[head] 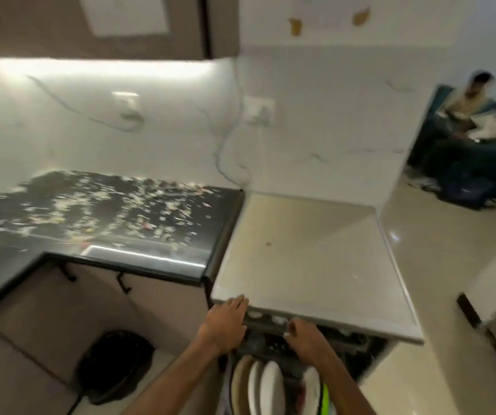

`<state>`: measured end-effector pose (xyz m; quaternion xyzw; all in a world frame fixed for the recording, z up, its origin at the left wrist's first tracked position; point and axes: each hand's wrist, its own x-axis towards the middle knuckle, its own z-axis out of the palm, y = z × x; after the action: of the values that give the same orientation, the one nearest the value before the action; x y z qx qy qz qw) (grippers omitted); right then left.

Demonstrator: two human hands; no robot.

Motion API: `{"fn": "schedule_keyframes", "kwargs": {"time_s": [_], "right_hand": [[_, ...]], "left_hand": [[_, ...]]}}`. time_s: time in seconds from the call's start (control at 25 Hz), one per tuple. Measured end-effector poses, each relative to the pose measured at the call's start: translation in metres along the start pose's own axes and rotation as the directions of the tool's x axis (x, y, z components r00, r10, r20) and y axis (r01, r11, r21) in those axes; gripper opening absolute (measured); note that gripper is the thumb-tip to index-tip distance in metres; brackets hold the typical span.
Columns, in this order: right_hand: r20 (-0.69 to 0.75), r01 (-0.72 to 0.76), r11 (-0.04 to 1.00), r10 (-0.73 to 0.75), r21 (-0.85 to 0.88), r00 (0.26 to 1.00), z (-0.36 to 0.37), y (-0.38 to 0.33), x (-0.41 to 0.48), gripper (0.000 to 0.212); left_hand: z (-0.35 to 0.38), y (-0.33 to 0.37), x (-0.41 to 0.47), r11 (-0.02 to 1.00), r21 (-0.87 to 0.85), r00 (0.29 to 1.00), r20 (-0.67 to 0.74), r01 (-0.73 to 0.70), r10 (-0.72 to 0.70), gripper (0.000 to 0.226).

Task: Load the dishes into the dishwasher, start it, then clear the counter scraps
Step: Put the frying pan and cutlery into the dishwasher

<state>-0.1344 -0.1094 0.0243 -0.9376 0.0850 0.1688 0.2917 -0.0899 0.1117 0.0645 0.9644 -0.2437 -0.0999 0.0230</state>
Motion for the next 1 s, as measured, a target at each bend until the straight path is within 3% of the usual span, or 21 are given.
{"fn": "schedule_keyframes", "kwargs": {"time_s": [0.2,0.4,0.72,1.0], "right_hand": [[0.028,0.244,0.970,-0.244,-0.014,0.969,0.014,-0.165,0.023,0.020],[0.006,0.424,0.905,-0.424,-0.040,0.906,0.089,-0.328,0.042,0.018],[0.153,0.562,0.827,-0.557,0.007,0.817,0.242,-0.558,0.021,0.023],[0.256,0.652,0.757,-0.640,0.045,0.724,0.297,-0.673,0.049,0.020]], "left_hand": [[-0.057,-0.141,-0.082,0.965,-0.062,0.946,-0.193,0.254,-0.261,0.057],[-0.059,-0.283,-0.168,0.903,-0.137,0.867,-0.255,0.406,-0.429,0.048],[-0.041,-0.467,-0.302,0.789,-0.220,0.745,-0.260,0.573,-0.614,0.043],[-0.053,-0.566,-0.349,0.669,-0.354,0.578,-0.337,0.653,-0.743,0.032]]}}
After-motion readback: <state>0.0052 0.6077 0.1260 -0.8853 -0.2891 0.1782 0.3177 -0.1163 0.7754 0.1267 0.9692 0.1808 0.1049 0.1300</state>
